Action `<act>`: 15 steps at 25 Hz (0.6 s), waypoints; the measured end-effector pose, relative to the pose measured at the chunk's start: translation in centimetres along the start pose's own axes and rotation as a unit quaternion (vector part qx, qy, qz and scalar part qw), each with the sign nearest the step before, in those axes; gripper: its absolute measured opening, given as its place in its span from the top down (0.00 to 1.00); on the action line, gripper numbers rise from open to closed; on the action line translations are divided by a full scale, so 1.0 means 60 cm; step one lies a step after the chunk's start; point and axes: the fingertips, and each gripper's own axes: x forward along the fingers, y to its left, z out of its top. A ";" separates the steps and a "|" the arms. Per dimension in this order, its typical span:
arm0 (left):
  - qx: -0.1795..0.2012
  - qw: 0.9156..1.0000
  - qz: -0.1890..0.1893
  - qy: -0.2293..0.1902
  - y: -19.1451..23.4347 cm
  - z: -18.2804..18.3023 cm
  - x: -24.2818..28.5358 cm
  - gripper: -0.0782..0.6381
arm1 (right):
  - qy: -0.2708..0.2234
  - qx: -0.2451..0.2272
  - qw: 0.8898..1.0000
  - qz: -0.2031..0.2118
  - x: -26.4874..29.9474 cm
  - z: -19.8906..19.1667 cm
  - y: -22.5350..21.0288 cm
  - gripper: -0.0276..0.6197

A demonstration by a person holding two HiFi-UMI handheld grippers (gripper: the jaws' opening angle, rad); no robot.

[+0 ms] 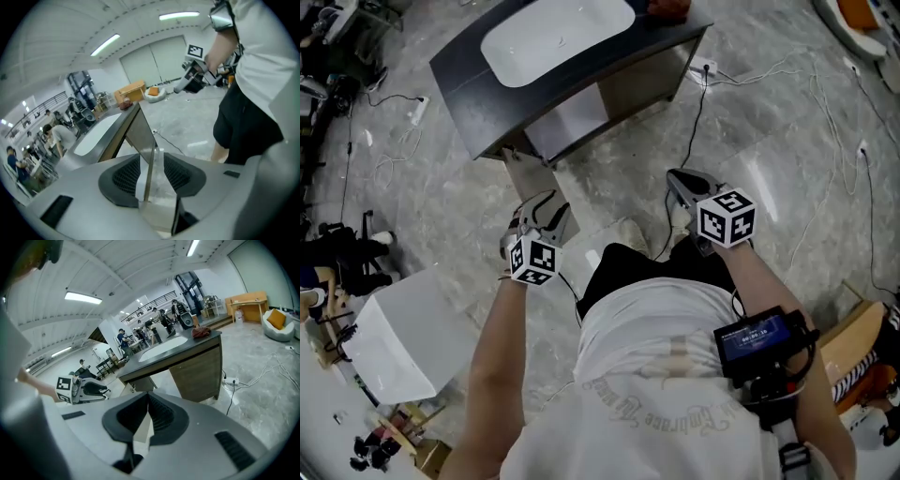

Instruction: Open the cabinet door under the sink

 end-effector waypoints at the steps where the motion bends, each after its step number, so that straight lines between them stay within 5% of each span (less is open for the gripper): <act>1: -0.024 1.000 0.003 -0.013 -0.001 0.012 0.004 0.66 | -0.007 0.004 1.000 -0.003 -0.007 0.009 0.000 0.93; 7: -0.136 0.989 -0.026 -0.059 -0.024 0.077 0.032 0.73 | -0.035 0.013 0.999 -0.019 -0.039 0.056 -0.008 0.93; 11: -0.252 0.963 -0.052 -0.083 -0.032 0.116 0.040 0.82 | -0.038 0.015 0.999 -0.020 -0.046 0.075 -0.025 0.93; 15: -0.281 0.955 -0.044 -0.080 -0.036 0.157 0.052 0.85 | -0.031 0.014 0.999 -0.008 -0.043 0.085 -0.056 0.93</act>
